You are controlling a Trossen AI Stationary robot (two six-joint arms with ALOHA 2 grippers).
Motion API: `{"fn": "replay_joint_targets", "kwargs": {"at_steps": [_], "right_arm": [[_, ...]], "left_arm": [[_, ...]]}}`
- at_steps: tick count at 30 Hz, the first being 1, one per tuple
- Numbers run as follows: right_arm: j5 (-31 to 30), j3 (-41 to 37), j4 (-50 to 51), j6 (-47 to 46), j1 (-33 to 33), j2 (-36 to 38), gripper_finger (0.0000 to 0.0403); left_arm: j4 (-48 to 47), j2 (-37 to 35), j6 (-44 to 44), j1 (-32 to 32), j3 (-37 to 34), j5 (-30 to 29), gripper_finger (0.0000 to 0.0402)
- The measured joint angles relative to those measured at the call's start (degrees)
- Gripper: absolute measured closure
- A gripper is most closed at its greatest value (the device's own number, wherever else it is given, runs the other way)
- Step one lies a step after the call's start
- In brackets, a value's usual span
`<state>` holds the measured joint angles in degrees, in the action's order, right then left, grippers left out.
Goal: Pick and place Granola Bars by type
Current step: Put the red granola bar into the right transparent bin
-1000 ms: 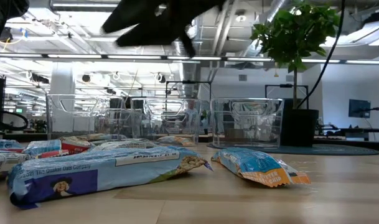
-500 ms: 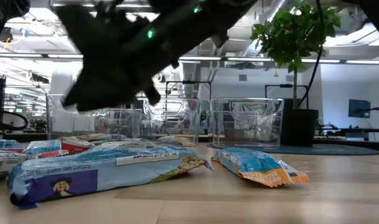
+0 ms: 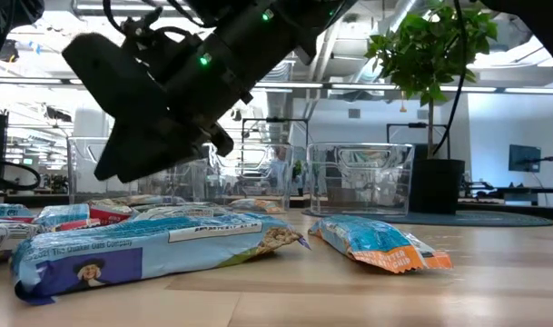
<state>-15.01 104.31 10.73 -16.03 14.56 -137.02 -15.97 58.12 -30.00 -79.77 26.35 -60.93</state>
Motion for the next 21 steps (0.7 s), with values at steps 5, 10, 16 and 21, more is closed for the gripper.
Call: {"fn": "replay_joint_targets", "kwargs": {"at_steps": [5,10,16,21], "right_arm": [[-0.06,-0.02,1.30,-0.41,0.04,-0.23,0.0248],[-0.06,-0.02,1.26,-0.46,0.03,-0.23,0.0206],[0.07,-0.55,1.36,-0.48,0.22,-0.23,0.0184],[0.14,-0.55,1.48,0.62,1.22,-0.21,0.0187]], "left_arm": [[0.00,0.01,0.02,0.00,0.00,-0.04,0.0235],[0.00,0.01,0.04,0.00,0.00,-0.08,0.0235],[0.00,0.00,0.16,0.00,0.00,-0.22,0.0235],[0.00,0.00,0.28,0.00,0.00,-0.22,0.0235]]}}
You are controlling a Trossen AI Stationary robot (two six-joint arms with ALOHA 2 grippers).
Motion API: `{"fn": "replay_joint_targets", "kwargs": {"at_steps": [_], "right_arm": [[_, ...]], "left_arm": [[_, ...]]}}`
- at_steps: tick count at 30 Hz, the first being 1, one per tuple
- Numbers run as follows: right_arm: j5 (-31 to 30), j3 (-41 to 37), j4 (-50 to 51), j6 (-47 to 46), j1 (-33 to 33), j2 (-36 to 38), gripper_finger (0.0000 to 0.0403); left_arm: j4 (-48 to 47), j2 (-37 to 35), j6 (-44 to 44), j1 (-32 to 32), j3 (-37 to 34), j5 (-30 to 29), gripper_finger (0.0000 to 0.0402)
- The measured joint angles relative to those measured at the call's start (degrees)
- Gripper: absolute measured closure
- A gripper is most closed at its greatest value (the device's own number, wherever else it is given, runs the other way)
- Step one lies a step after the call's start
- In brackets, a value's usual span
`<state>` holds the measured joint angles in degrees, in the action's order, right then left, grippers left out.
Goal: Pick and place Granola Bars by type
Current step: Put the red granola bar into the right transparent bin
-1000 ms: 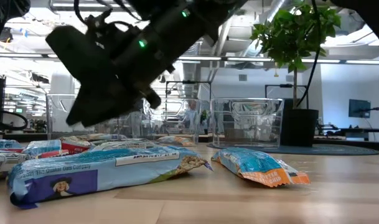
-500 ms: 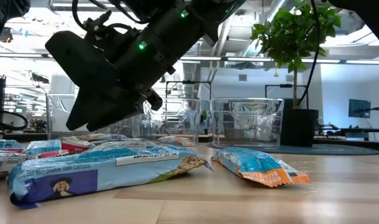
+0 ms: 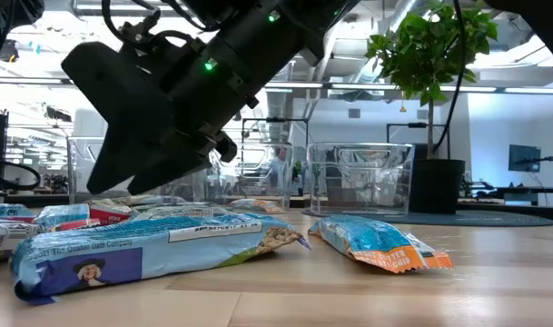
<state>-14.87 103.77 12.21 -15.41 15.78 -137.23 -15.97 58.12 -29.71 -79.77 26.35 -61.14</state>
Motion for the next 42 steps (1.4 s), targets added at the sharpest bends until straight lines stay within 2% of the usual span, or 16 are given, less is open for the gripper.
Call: {"fn": "replay_joint_targets", "kwargs": {"at_steps": [12,19,25,29,37,42], "right_arm": [[1.77,-0.02,2.66,0.89,0.95,-0.14,0.0198],[5.04,0.27,-1.45,0.38,0.42,-3.47,0.0199],[3.54,0.17,-1.08,0.00,0.25,-3.40,0.0205],[3.11,0.15,-0.80,-0.01,0.25,-3.32,0.0219],[0.43,0.11,-0.82,0.46,1.04,-3.32,0.0278],[-0.26,0.70,-0.29,0.84,1.10,-3.34,0.0287]], "left_arm": [[-0.02,0.01,-0.01,0.01,0.00,-0.72,0.0235],[-0.04,0.01,-0.02,0.02,0.00,-0.80,0.0235],[-0.04,0.00,-0.02,0.02,0.00,-0.79,0.0235],[-0.04,0.01,-0.02,0.02,0.00,-0.76,0.0235],[-0.04,0.01,-0.04,0.02,0.00,-0.75,0.0235],[-0.04,0.01,-0.04,0.02,0.00,-0.76,0.0235]]}}
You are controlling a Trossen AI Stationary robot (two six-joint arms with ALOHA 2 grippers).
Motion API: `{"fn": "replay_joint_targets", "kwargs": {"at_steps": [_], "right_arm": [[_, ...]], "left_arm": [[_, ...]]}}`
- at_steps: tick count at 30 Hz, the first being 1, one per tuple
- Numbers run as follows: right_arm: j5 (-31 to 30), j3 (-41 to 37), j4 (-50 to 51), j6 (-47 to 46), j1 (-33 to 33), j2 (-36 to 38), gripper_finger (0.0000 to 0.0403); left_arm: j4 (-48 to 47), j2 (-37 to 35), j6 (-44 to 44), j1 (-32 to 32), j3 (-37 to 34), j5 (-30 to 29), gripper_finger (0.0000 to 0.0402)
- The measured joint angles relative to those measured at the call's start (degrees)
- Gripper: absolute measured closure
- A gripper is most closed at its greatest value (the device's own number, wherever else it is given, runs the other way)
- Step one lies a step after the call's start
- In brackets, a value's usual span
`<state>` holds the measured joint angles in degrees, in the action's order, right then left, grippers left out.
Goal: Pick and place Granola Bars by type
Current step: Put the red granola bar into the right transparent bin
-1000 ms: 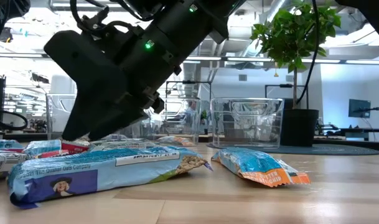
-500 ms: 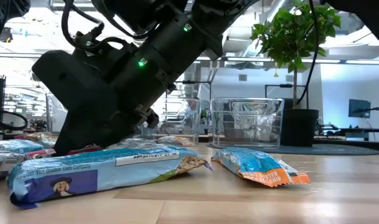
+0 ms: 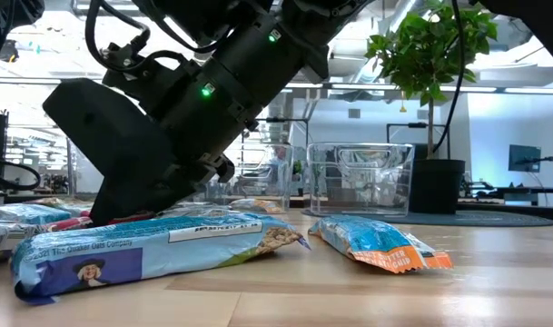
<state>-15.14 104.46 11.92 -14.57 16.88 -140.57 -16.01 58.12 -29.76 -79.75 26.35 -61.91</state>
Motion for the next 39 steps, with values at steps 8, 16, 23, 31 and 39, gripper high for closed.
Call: {"fn": "replay_joint_targets", "kwargs": {"at_steps": [8,16,23,31,39], "right_arm": [[-5.07,0.00,-0.66,0.09,1.06,-0.18,0.0286],[-8.84,0.00,-1.51,0.13,1.89,-0.20,0.0295],[-9.96,0.07,-2.73,0.11,3.05,0.13,0.0295],[-10.56,0.09,-4.82,-0.42,3.89,3.04,0.0295],[-8.95,0.12,-6.07,-3.12,4.80,6.19,0.0295]], "left_arm": [[0.00,0.00,0.00,0.00,0.00,0.02,0.0235],[0.00,0.00,-0.02,0.00,0.00,0.02,0.0235],[0.02,0.00,-0.02,0.00,0.00,0.02,0.0235],[0.04,0.00,-0.02,-0.02,0.00,0.02,0.0235],[0.07,0.00,-0.07,-0.02,0.00,0.04,0.0235]]}}
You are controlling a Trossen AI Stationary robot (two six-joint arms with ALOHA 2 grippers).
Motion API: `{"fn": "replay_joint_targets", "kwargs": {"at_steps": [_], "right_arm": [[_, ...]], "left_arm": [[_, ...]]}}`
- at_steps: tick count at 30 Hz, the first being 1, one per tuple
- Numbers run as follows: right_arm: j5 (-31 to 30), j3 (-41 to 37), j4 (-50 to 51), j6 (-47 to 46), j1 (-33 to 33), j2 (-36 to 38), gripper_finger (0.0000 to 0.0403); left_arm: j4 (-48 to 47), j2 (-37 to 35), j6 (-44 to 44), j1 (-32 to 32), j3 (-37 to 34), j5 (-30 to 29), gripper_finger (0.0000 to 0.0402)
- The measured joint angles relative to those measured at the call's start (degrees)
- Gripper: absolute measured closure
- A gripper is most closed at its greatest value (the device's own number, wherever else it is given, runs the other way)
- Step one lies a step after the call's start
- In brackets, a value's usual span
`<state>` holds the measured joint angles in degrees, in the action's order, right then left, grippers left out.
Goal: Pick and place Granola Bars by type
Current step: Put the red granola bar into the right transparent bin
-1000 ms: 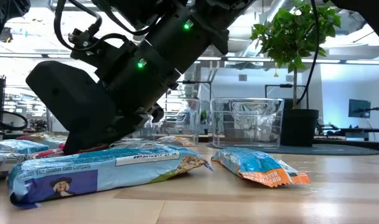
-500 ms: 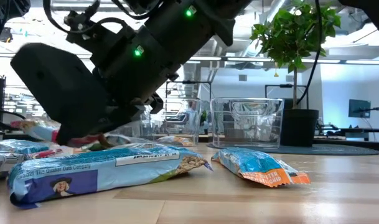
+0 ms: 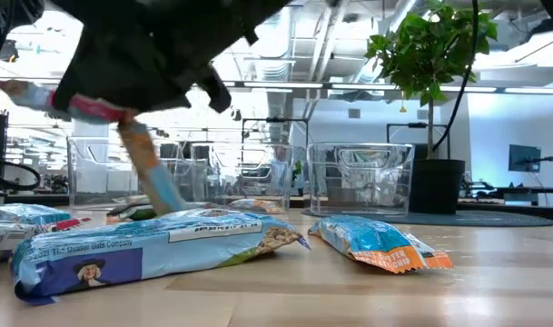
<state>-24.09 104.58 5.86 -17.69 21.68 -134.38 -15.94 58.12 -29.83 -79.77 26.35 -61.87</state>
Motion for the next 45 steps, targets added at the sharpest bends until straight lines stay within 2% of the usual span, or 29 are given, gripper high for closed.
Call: {"fn": "replay_joint_targets", "kwargs": {"at_steps": [3,7,14,25,39,45], "right_arm": [[-0.10,0.06,0.08,-2.56,0.31,0.35,0.0295],[-0.48,0.07,5.40,-7.46,1.18,1.50,0.0295],[-1.85,0.02,21.63,-19.05,3.87,2.31,0.0295],[-1.15,0.02,35.02,-22.45,9.79,2.35,0.0295],[4.64,0.04,36.44,-22.94,8.58,2.16,0.0292],[7.30,0.04,35.60,-22.43,7.12,2.07,0.0261]], "left_arm": [[0.01,0.01,-0.34,0.01,0.01,0.02,0.0235],[0.00,-0.01,-0.34,0.01,0.02,0.02,0.0235],[0.00,0.00,-0.35,0.00,0.02,0.00,0.0235],[0.00,-0.01,-0.36,0.02,0.02,-0.35,0.0235],[0.00,0.01,-0.39,0.02,0.02,-0.44,0.0235],[0.00,0.01,-0.41,0.02,0.02,-0.39,0.0235]]}}
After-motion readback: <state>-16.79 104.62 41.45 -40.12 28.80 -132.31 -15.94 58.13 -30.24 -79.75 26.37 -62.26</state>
